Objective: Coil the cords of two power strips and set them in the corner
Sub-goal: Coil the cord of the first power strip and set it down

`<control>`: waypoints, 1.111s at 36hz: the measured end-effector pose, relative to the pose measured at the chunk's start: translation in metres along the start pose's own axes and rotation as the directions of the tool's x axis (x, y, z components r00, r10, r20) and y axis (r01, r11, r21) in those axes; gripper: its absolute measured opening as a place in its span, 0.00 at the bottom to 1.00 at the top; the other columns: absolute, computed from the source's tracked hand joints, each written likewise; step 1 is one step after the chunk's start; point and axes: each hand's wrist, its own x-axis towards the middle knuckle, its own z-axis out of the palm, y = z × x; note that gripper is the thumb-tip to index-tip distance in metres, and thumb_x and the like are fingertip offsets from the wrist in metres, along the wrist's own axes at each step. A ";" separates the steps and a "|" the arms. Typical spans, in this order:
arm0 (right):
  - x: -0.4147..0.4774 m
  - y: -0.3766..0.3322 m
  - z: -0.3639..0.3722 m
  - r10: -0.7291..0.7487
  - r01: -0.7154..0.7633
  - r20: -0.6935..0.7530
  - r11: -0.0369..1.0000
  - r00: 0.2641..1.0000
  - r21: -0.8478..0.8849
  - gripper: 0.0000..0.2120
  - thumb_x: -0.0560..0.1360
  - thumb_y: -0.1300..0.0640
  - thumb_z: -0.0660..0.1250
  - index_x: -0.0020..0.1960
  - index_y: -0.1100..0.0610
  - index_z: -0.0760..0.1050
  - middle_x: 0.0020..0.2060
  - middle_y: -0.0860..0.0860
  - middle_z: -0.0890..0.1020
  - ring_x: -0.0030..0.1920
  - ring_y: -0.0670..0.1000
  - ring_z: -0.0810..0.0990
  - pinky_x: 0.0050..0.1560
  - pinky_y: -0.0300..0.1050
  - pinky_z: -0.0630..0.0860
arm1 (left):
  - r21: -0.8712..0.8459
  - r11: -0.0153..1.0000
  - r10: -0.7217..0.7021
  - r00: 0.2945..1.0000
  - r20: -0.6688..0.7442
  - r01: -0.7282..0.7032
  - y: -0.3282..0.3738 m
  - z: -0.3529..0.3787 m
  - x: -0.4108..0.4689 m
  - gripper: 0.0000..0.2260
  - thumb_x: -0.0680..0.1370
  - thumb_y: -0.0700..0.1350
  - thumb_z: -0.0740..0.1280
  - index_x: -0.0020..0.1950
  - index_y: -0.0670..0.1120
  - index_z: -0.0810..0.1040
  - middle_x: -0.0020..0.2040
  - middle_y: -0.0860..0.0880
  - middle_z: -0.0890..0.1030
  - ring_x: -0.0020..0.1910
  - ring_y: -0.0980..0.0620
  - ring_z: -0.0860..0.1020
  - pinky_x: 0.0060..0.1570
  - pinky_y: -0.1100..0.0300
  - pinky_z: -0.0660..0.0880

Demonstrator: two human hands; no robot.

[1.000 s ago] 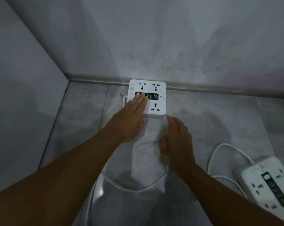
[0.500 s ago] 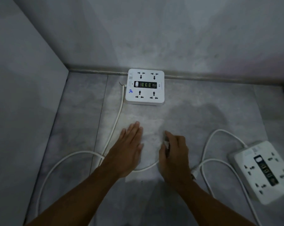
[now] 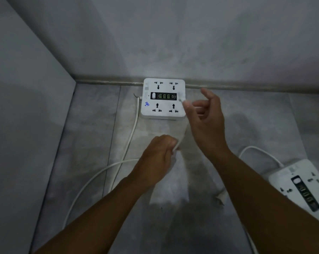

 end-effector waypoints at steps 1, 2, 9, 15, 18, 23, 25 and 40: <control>0.000 0.002 0.001 0.078 -0.081 0.070 0.996 0.994 0.041 0.24 0.81 0.46 0.66 0.74 0.51 0.65 0.50 0.49 0.81 0.46 0.43 0.83 0.49 0.38 0.81 | -0.096 0.990 -0.101 0.995 -0.012 0.099 0.005 -0.002 0.005 0.14 0.82 0.47 0.53 0.46 0.45 0.76 0.40 0.51 0.75 0.38 0.56 0.72 0.40 0.64 0.67; -0.002 0.005 0.002 0.153 -0.166 0.136 0.982 0.979 0.087 0.24 0.82 0.44 0.62 0.74 0.51 0.65 0.51 0.51 0.82 0.46 0.46 0.84 0.50 0.43 0.83 | -0.171 0.965 -0.205 0.979 -0.016 0.200 0.010 -0.003 0.010 0.14 0.84 0.47 0.53 0.45 0.47 0.75 0.38 0.52 0.75 0.36 0.59 0.72 0.38 0.64 0.67; -0.031 0.016 0.014 0.391 -0.623 0.517 0.660 0.761 0.419 0.34 0.77 0.32 0.51 0.70 0.55 0.74 0.57 0.59 0.85 0.58 0.59 0.84 0.59 0.56 0.80 | -0.596 0.736 -0.473 0.874 -0.113 0.321 0.039 -0.020 0.043 0.15 0.85 0.53 0.53 0.49 0.53 0.78 0.39 0.52 0.80 0.37 0.55 0.80 0.41 0.55 0.79; -0.058 0.021 0.015 0.266 -0.790 0.875 0.582 0.406 0.190 0.21 0.81 0.49 0.61 0.69 0.60 0.74 0.65 0.60 0.81 0.69 0.61 0.77 0.77 0.63 0.63 | -0.834 0.500 -0.598 0.790 -0.138 0.232 0.052 -0.039 0.077 0.12 0.85 0.46 0.55 0.57 0.45 0.78 0.32 0.52 0.73 0.29 0.58 0.71 0.31 0.65 0.71; -0.056 0.018 0.012 0.280 -0.729 0.843 0.661 0.459 0.177 0.13 0.83 0.54 0.61 0.61 0.61 0.77 0.45 0.61 0.85 0.57 0.64 0.83 0.74 0.67 0.64 | -0.785 0.552 -0.601 0.787 -0.140 0.281 0.040 -0.057 0.091 0.09 0.84 0.43 0.59 0.55 0.43 0.78 0.33 0.51 0.75 0.29 0.56 0.75 0.35 0.60 0.75; -0.026 -0.001 -0.003 0.207 -0.313 0.739 0.950 0.642 0.006 0.09 0.86 0.57 0.55 0.60 0.57 0.72 0.31 0.59 0.74 0.32 0.56 0.76 0.47 0.61 0.82 | -0.515 0.732 -0.599 0.781 -0.177 0.446 0.012 -0.081 0.100 0.12 0.79 0.50 0.61 0.42 0.47 0.79 0.37 0.49 0.80 0.36 0.51 0.77 0.42 0.55 0.72; -0.007 -0.010 -0.013 0.129 -0.143 0.706 0.989 0.696 -0.040 0.10 0.86 0.57 0.54 0.60 0.55 0.74 0.31 0.56 0.69 0.28 0.53 0.68 0.27 0.46 0.75 | -0.443 0.748 -0.623 0.753 -0.212 0.495 0.007 -0.088 0.102 0.13 0.76 0.49 0.59 0.36 0.46 0.77 0.34 0.48 0.78 0.33 0.51 0.75 0.40 0.56 0.69; 0.074 -0.063 -0.066 -0.396 0.433 0.187 0.869 0.899 -0.242 0.08 0.82 0.57 0.63 0.50 0.51 0.82 0.27 0.53 0.75 0.26 0.44 0.70 0.29 0.39 0.68 | -0.469 0.875 -0.202 0.972 -0.121 0.123 0.028 -0.072 0.072 0.23 0.84 0.57 0.52 0.37 0.44 0.72 0.31 0.45 0.76 0.34 0.46 0.76 0.40 0.60 0.74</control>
